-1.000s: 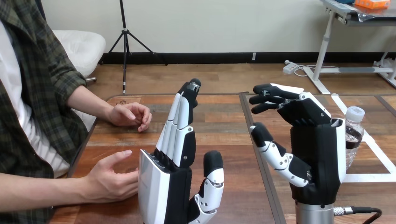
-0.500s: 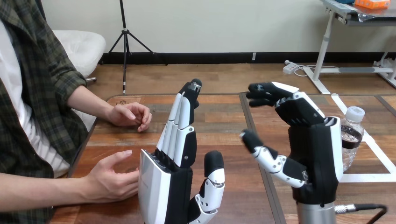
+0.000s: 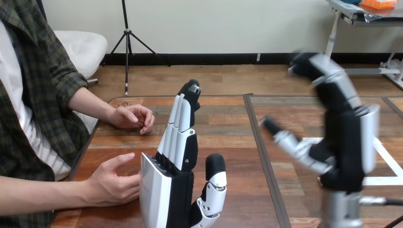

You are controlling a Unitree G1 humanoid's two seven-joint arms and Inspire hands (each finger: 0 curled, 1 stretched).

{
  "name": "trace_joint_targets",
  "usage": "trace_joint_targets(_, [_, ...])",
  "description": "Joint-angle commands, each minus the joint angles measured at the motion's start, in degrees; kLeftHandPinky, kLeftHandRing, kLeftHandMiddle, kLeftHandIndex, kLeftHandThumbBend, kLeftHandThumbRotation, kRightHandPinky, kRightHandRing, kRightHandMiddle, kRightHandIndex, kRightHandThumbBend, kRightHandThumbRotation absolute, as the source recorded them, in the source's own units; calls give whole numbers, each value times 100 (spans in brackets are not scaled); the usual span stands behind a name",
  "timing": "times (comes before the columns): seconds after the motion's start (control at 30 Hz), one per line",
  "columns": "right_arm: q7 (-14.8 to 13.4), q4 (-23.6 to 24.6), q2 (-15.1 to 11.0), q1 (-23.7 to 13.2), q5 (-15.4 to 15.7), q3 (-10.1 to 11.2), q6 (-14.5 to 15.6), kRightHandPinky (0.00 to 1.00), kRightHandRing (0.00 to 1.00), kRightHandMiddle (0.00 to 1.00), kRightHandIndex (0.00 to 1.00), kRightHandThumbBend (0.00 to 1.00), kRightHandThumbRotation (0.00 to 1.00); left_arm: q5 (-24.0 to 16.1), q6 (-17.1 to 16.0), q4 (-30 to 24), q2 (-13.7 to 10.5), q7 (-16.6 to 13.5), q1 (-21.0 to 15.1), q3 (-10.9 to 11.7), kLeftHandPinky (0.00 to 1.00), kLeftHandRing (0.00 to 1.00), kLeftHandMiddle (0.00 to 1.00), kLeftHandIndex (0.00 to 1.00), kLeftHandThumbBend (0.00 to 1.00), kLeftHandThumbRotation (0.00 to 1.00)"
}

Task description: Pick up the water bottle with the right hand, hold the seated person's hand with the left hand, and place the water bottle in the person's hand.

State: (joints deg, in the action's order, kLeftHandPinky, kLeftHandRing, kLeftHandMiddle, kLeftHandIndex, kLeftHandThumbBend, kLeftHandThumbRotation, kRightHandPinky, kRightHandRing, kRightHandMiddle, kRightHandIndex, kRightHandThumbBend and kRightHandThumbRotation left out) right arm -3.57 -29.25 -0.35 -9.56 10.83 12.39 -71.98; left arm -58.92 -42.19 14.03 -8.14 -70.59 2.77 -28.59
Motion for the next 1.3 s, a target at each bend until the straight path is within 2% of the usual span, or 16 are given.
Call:
trace_joint_targets(0.0, [-367,123,-153,-739,186,369,-156,79,84,84,84,73,23,47,-107,74,15,7,-363,-36,82,97,99,100,0,100])
trace_joint_targets(0.17, [-695,12,-222,-887,343,553,-66,78,84,85,84,74,25,39,-123,102,28,3,-377,-25,82,97,99,100,0,100])
trace_joint_targets(0.33, [-978,-107,-293,-996,423,646,12,77,84,84,83,76,27,27,-101,81,24,27,-367,-19,83,97,99,100,0,100])
trace_joint_targets(0.5, [-1324,-195,-358,-1064,610,774,208,76,84,84,83,77,30,13,-93,101,22,2,-373,-18,83,96,98,100,0,100])
trace_joint_targets(0.77, [-1534,-469,-545,-1144,444,714,433,77,85,85,83,79,32,37,-124,107,6,4,-366,-6,83,95,97,100,0,100])
trace_joint_targets(1.03, [-1837,-811,-762,-1225,611,736,601,80,86,85,83,80,34,48,-163,112,-9,14,-373,3,83,96,98,100,0,100])
trace_joint_targets(1.27, [-1967,-1276,-987,-1352,570,673,629,81,87,85,83,81,34,85,-168,86,-16,87,-347,15,83,96,98,100,0,100])
